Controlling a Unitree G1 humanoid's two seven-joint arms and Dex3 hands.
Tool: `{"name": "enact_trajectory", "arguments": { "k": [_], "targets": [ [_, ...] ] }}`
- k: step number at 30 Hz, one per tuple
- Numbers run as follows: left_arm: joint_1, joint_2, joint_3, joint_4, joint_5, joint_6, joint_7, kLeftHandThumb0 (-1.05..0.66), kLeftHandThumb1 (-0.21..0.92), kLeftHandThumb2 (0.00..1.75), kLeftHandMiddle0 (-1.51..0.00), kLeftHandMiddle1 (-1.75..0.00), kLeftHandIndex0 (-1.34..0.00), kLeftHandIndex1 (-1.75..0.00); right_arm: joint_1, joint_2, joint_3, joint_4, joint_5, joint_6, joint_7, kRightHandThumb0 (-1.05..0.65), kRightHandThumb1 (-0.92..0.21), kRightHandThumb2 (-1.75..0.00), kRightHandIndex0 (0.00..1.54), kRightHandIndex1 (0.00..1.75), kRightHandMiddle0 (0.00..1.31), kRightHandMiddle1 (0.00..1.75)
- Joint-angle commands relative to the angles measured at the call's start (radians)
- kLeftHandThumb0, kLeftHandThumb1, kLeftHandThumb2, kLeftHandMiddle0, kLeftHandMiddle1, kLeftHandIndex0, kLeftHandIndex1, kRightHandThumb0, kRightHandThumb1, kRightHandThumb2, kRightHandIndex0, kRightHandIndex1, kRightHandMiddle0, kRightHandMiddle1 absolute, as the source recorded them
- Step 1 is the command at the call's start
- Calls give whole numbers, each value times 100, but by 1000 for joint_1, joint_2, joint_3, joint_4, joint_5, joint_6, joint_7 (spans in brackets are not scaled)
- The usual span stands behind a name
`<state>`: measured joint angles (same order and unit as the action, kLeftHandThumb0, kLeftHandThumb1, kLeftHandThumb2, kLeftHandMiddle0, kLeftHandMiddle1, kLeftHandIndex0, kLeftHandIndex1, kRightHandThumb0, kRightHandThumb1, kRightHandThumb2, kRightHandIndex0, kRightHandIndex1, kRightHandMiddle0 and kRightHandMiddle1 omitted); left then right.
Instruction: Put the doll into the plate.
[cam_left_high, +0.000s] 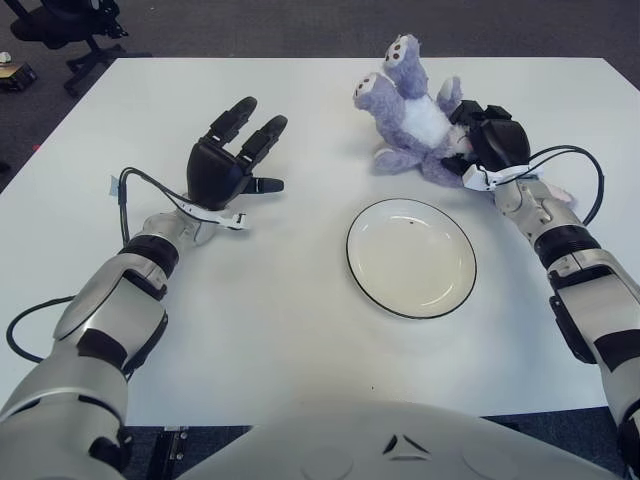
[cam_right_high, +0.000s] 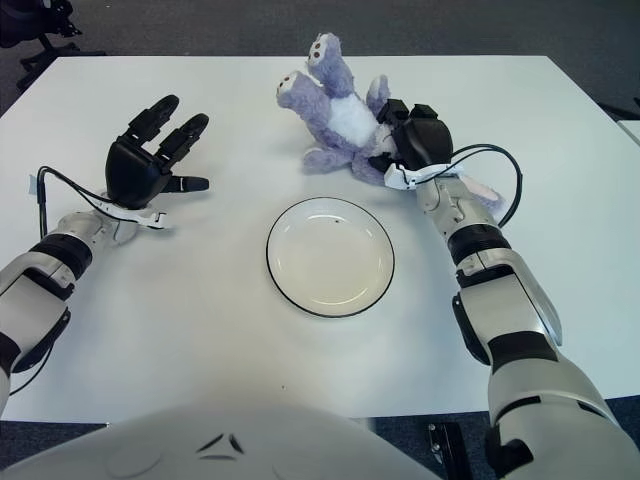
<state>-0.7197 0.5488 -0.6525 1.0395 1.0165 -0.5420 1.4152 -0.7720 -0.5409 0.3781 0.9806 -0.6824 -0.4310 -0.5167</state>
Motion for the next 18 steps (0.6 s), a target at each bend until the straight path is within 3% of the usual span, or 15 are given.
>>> {"name": "enact_trajectory", "arguments": {
  "k": [1,17,18],
  "targets": [
    [31,-5,1,0,-4,0,-9,-33,92,27,-63,-3,-64,-13,-2,-18,-9,-4,-5,2,-9,0,-34,-129,59,171,39,175],
    [34,-13,13,-4,-6,3,-16,-33,92,24,-65,-4,-65,-14,-7,-46,-41,-69,10,-7,38,0,-34,-129,59,170,39,175],
    [34,-15,15,-3,-9,3,-20,-33,92,24,-65,-4,-65,-14,-6,-63,-56,-115,30,-11,84,0,-34,-129,59,170,39,175]
  ]
}}
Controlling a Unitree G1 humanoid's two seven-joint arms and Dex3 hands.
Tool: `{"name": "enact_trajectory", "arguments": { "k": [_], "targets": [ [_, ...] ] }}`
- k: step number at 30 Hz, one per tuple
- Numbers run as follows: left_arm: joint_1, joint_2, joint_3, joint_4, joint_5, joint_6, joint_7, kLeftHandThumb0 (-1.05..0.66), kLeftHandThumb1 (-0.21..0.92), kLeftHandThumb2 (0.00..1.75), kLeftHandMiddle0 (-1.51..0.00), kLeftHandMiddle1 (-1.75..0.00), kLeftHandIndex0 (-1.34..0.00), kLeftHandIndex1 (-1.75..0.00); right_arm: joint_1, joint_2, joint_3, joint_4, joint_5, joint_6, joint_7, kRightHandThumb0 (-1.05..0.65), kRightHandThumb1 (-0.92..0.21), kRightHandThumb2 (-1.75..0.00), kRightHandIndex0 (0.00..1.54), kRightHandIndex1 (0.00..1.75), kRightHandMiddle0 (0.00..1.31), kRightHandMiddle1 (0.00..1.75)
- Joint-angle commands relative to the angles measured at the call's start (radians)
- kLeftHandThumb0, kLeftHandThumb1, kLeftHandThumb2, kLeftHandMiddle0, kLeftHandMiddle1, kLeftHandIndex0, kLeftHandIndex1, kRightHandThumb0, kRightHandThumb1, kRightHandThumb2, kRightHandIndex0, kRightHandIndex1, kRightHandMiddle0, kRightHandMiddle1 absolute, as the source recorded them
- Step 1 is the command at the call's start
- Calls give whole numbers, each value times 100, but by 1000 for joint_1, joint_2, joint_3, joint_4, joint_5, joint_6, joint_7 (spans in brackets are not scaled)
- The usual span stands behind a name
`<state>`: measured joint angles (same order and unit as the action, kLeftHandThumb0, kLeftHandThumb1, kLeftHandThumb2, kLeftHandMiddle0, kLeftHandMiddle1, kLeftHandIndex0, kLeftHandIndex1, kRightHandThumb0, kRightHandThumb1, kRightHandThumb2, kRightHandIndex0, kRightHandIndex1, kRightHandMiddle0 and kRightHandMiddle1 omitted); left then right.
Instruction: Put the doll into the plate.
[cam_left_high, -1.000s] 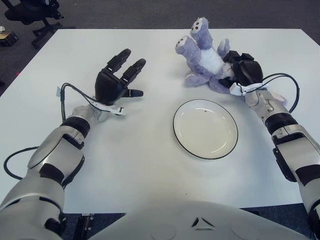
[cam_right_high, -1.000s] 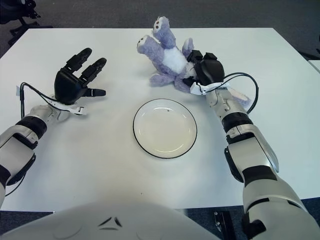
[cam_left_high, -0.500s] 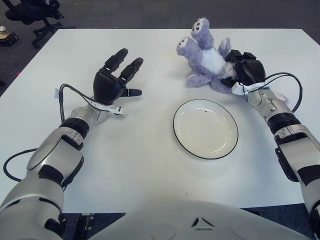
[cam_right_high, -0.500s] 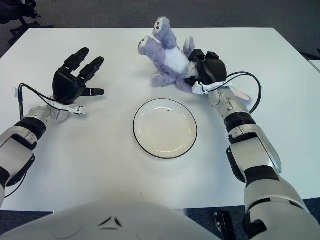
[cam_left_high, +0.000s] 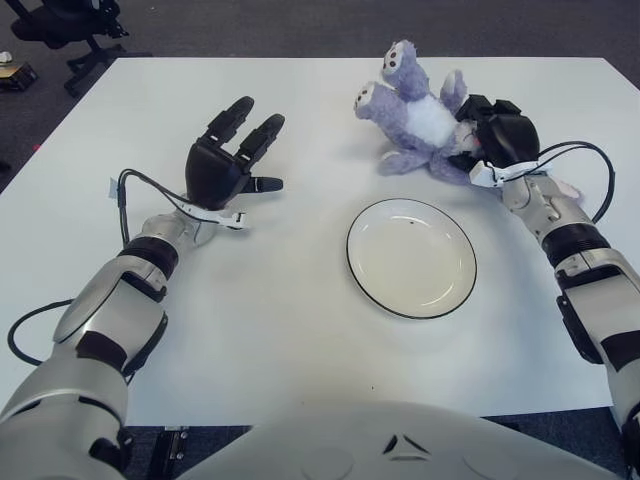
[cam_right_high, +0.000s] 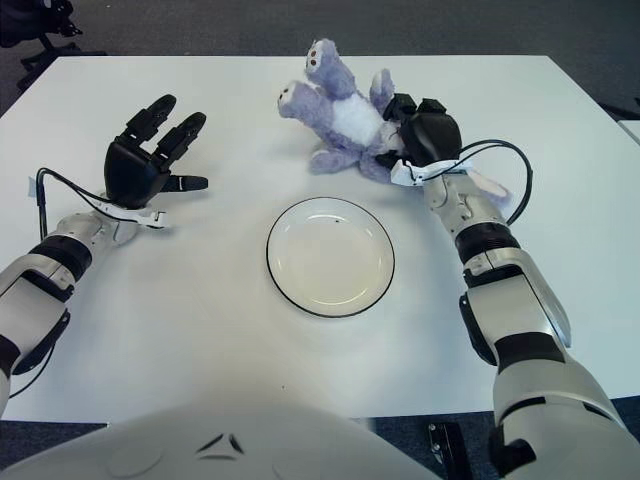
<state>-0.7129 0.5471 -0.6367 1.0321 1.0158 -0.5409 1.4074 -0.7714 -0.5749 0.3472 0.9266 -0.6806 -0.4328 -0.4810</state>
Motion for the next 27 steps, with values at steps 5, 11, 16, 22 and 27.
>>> {"name": "enact_trajectory", "arguments": {
  "k": [5,11,16,22,27],
  "targets": [
    [29,-19,8,8,-19,1,-27,-33,92,23,-65,-4,-65,-15,-5,-66,-76,-165,103,-50,190,0,-35,-128,57,172,38,175],
    [30,-18,8,6,-22,2,-31,-32,92,22,-66,-4,-65,-15,9,-65,-100,-195,108,-50,227,0,-36,-127,57,172,38,175],
    [25,-27,16,33,-47,-21,-67,-32,92,21,-66,-4,-65,-15,6,-60,-158,-229,229,-115,330,0,-36,-127,57,171,38,175],
    [23,-33,23,47,-59,-37,-88,-31,92,20,-66,-4,-64,-15,-3,-64,-187,-267,289,-126,430,0,-35,-127,59,169,38,175],
    [22,-33,24,49,-62,-39,-91,-31,92,19,-66,-4,-64,-15,2,-60,-203,-279,293,-121,455,0,-34,-128,59,169,38,175]
  ]
}}
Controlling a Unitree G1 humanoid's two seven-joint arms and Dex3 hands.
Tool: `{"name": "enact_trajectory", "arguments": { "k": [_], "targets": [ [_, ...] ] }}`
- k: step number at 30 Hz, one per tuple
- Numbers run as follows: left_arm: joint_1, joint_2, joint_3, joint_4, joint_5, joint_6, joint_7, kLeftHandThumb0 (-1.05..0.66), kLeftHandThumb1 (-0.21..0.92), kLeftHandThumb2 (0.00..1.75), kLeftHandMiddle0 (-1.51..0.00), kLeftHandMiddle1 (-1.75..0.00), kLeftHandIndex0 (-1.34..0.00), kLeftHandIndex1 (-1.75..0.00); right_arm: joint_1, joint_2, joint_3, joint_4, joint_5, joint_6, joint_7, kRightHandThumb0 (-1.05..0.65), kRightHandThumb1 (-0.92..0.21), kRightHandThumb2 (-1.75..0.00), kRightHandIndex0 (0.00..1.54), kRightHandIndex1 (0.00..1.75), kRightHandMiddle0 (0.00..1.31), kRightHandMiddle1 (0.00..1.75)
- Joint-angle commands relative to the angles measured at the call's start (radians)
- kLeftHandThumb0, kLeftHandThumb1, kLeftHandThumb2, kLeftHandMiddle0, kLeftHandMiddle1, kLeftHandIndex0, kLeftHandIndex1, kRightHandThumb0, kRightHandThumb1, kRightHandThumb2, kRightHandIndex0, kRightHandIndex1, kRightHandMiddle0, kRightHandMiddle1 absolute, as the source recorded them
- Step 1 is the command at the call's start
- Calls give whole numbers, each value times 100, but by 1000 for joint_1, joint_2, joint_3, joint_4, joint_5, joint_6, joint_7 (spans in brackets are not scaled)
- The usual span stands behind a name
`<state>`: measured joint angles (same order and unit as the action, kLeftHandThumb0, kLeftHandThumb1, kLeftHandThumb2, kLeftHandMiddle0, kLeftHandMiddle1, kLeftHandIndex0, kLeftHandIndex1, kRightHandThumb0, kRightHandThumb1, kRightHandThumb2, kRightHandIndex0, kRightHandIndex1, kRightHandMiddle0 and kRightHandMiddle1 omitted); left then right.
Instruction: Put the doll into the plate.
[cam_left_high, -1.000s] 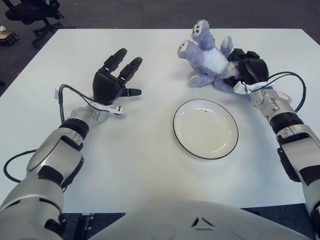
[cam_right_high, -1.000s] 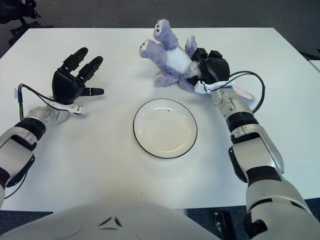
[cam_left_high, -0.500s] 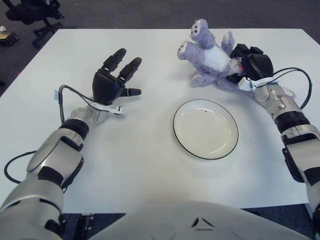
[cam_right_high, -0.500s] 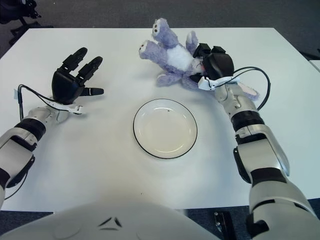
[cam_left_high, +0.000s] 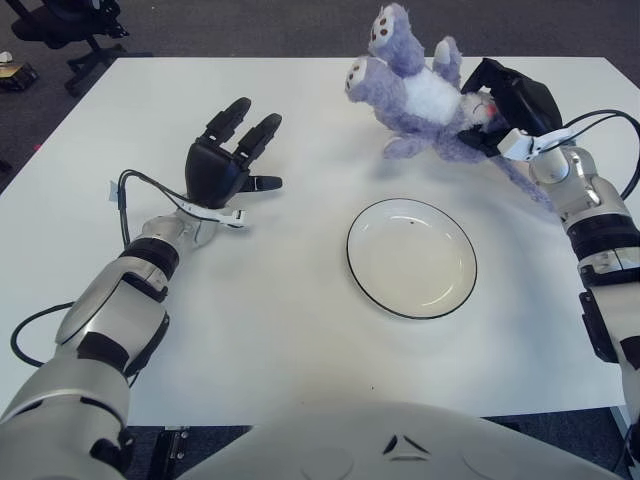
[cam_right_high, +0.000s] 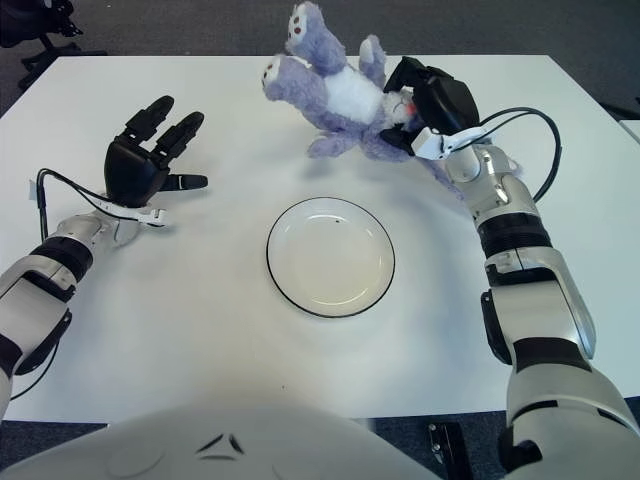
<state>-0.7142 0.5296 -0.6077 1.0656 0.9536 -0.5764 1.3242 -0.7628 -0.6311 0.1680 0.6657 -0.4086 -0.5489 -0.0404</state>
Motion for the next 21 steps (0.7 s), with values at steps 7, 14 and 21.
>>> {"name": "enact_trajectory", "arguments": {
  "k": [7,14,21],
  "targets": [
    [27,-21,6,28,-26,-36,-65,-29,92,18,-66,-4,-62,-14,15,-4,-74,-171,152,118,209,34,-43,-117,52,173,54,175],
    [28,-21,11,27,-29,-40,-75,-28,92,17,-66,-4,-62,-14,31,2,-98,-224,160,165,254,42,-45,-114,50,175,58,175],
    [32,-25,21,33,-52,-54,-125,-27,92,15,-66,-4,-61,-14,63,2,-126,-337,222,268,348,42,-46,-113,50,175,59,175]
  ]
}}
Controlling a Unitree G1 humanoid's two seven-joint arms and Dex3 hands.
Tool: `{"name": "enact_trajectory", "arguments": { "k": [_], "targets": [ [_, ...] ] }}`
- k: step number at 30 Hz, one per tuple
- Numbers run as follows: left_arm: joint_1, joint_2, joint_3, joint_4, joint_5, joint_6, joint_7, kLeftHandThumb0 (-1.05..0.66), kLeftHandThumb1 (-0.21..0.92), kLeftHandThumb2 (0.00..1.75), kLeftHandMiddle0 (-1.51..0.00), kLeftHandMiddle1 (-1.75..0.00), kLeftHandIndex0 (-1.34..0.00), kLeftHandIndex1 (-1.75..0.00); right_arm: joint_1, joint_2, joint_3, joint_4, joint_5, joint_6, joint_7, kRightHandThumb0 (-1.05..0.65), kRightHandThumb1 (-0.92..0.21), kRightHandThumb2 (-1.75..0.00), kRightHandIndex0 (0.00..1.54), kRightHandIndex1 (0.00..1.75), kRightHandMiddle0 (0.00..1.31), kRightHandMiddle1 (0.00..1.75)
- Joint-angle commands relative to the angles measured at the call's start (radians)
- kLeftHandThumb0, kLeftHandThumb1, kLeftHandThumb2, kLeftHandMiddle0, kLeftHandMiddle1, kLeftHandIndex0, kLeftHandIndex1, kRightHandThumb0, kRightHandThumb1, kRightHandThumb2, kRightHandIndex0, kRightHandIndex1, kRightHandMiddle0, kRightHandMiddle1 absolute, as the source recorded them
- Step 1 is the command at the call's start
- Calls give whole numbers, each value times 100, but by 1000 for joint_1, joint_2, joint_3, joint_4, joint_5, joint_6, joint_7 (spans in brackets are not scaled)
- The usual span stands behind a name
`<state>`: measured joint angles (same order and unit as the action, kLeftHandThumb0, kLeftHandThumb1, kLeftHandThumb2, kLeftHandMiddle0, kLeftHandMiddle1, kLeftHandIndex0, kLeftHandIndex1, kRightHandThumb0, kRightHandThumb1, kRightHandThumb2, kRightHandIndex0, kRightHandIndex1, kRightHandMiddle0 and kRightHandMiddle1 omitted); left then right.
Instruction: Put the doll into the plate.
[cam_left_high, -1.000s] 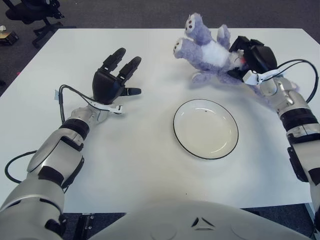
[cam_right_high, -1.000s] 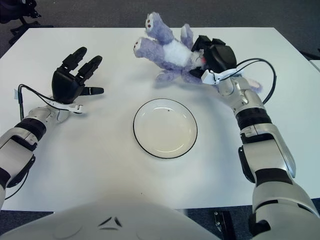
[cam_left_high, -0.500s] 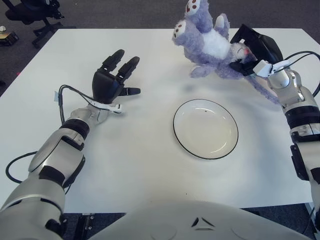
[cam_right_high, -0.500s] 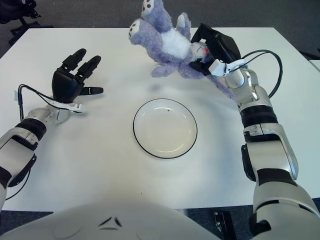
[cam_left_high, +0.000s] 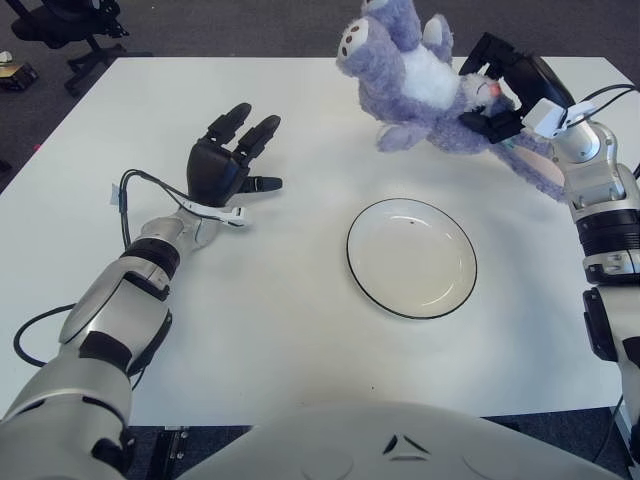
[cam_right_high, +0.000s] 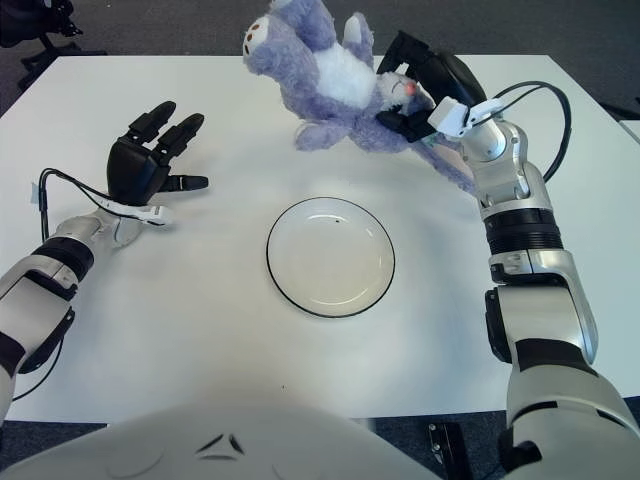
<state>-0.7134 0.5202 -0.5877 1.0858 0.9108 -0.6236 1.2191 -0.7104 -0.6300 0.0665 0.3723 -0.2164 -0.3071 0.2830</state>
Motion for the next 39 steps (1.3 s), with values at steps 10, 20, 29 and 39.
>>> {"name": "enact_trajectory", "arguments": {
  "k": [10,20,29,39],
  "targets": [
    [34,-16,8,10,-13,-8,-35,-26,92,14,-67,-4,-61,-14,31,0,-39,-79,58,34,72,42,-46,-112,49,175,60,175],
    [38,-20,23,10,-21,-12,-62,-25,92,11,-67,-4,-61,-14,91,0,-63,-111,156,-28,180,2,-73,-34,89,175,69,175],
    [41,-19,33,12,-39,-18,-89,-25,92,11,-67,-4,-61,-14,172,-19,-91,-142,284,-66,326,-4,-80,-17,91,175,72,175],
    [41,-17,37,13,-45,-22,-99,-25,92,10,-67,-3,-61,-15,221,-32,-110,-208,303,-43,375,-6,-82,-13,92,175,73,175]
  ]
}}
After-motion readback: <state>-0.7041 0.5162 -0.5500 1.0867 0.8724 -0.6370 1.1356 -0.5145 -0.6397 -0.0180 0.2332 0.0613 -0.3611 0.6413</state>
